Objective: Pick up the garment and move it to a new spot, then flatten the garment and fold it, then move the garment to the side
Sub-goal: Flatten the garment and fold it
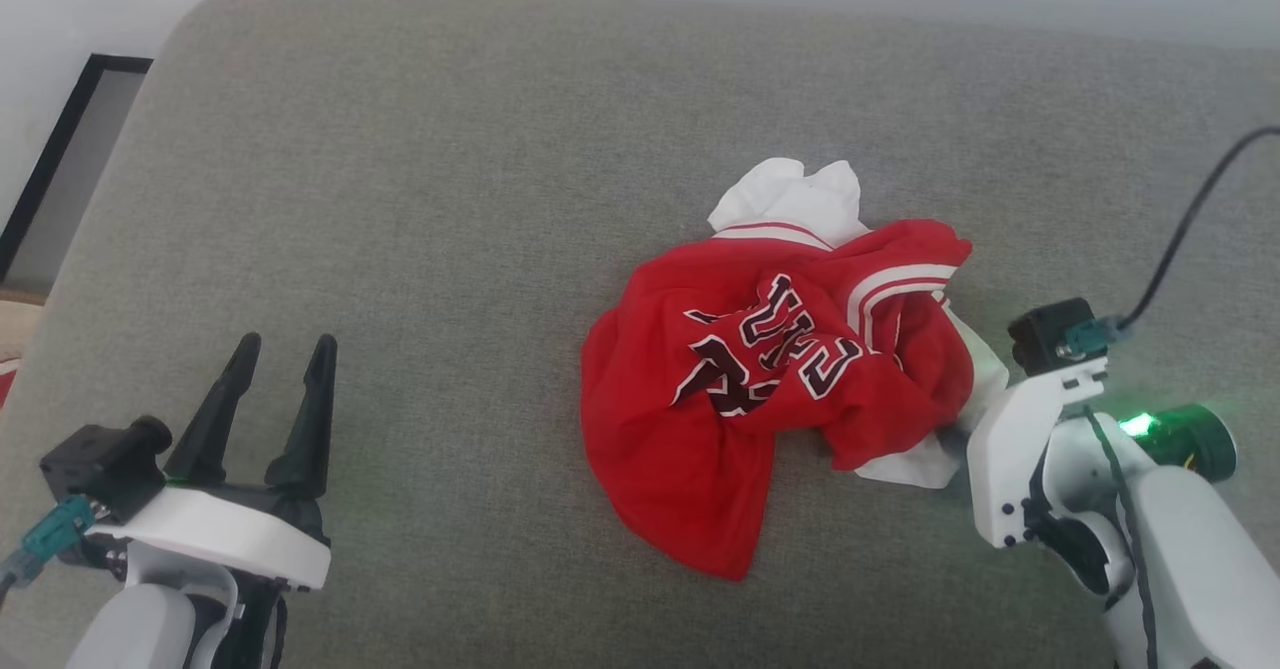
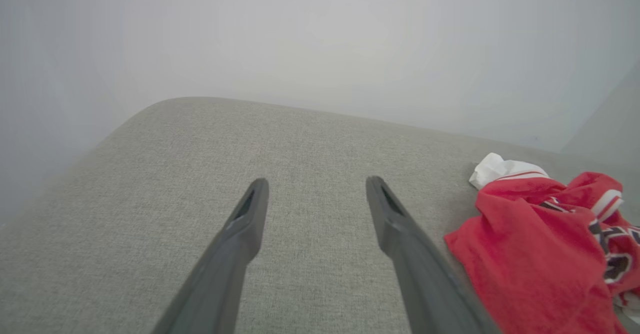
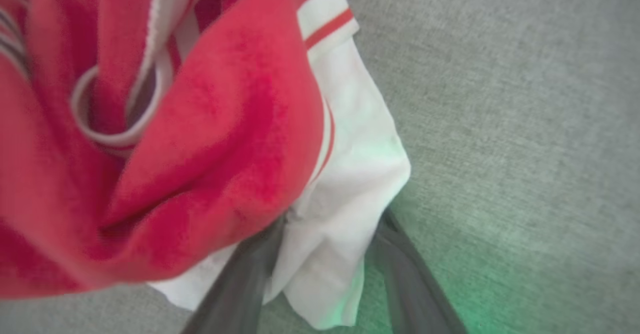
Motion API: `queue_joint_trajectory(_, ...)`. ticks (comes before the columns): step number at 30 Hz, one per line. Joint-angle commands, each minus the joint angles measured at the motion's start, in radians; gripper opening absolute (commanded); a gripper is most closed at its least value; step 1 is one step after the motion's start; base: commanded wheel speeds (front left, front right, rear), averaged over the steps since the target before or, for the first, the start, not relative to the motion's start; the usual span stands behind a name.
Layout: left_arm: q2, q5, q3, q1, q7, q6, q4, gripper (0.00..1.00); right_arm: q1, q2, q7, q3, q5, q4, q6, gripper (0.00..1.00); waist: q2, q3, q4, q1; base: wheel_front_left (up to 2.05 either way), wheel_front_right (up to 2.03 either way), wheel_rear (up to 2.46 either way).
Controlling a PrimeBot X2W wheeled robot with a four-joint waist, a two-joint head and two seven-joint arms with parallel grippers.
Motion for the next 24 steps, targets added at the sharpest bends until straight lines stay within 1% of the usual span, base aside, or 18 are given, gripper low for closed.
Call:
queue_joint_trajectory(1, -0.006, 0.017, 0.004, -0.013, -0.005, -0.008, 0.005, 1.0, 0.063, 0.027, 0.069, 0.041, -0.005, 0.07, 0.001, 0.0, -0.0001, 0.0, 0.002, 0.0, 0.0, 0.0, 0.0)
queue_joint_trajectory(6, -0.01, 0.017, 0.021, -0.017, -0.005, -0.016, 0.013, 1.0, 0.059, -0.005, 0.131, 0.038, 0.015, -0.003, 0.001, 0.0, -0.0001, -0.01, -0.008, 0.0, 0.0, 0.0, 0.0)
queue_joint_trajectory(11, -0.005, 0.023, 0.041, -0.005, -0.005, -0.022, 0.012, 1.0, 0.046, -0.057, 0.172, 0.002, 0.04, -0.1, 0.0, 0.0, -0.0001, -0.021, -0.036, 0.0, 0.0, 0.0, 0.0)
queue_joint_trajectory(15, -0.001, 0.026, 0.056, 0.004, -0.005, -0.024, 0.006, 1.0, 0.032, -0.113, 0.199, -0.046, 0.054, -0.174, 0.0, 0.0, -0.0001, -0.022, -0.063, 0.0, 0.0, 0.0, 0.0)
queue_joint_trajectory(18, 0.001, 0.026, 0.062, 0.002, -0.005, -0.026, 0.001, 1.0, 0.012, -0.164, 0.214, -0.093, 0.053, -0.208, 0.0, 0.0, -0.0001, -0.013, -0.082, 0.0, 0.0, 0.0, 0.0)
queue_joint_trajectory(21, 0.002, 0.032, 0.063, -0.01, -0.005, -0.026, -0.003, 1.0, -0.017, -0.225, 0.211, -0.132, 0.047, -0.222, 0.0, 0.0, -0.0001, 0.003, -0.093, 0.0, 0.0, 0.0, 0.0)
queue_joint_trajectory(24, 0.001, 0.036, 0.056, -0.027, -0.005, -0.03, -0.004, 1.0, -0.045, -0.279, 0.195, -0.156, 0.047, -0.204, 0.0, 0.0, -0.0001, 0.02, -0.097, 0.0, 0.0, 0.0, 0.0)
